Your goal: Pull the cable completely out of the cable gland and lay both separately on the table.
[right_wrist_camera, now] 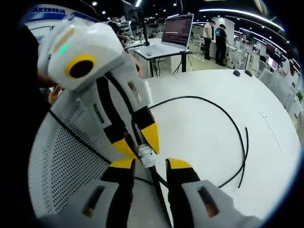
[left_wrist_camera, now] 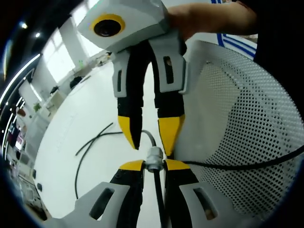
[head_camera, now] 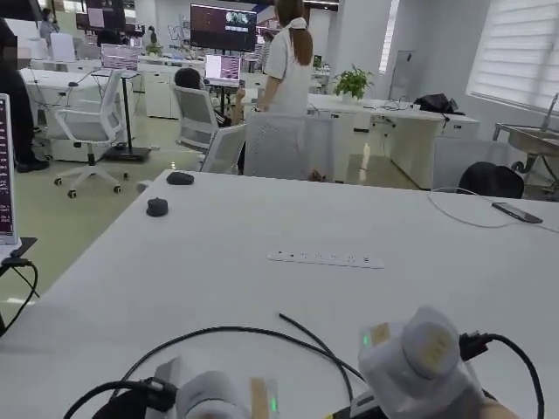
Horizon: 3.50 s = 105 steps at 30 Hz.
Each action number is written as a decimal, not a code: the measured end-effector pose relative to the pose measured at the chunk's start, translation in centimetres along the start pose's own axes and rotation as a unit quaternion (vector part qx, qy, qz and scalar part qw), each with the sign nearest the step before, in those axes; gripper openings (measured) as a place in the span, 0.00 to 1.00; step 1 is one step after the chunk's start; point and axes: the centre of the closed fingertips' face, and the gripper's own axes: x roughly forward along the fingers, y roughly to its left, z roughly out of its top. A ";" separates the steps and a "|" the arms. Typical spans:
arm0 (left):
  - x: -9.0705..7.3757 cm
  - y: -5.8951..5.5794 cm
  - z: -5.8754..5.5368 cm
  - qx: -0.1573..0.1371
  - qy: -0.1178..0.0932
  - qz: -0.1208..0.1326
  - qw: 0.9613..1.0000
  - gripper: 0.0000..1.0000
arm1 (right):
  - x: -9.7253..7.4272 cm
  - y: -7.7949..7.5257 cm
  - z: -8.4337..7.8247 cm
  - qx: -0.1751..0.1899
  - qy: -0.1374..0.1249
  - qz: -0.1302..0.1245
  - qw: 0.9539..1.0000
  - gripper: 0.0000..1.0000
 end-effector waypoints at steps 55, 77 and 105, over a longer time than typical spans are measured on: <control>0.9 3.6 -3.6 -0.063 0.045 0.063 0.995 0.16 | -0.9 -7.1 -6.4 0.002 0.120 -0.230 0.966 0.06; 1.1 2.9 -2.1 -0.069 0.005 0.042 0.997 0.16 | 1.4 -3.9 -2.4 -0.093 0.052 -0.162 0.981 0.06; 1.1 2.8 -1.4 -0.044 -0.004 0.047 0.998 0.16 | 1.3 -4.0 -2.4 -0.094 0.053 -0.169 0.980 0.08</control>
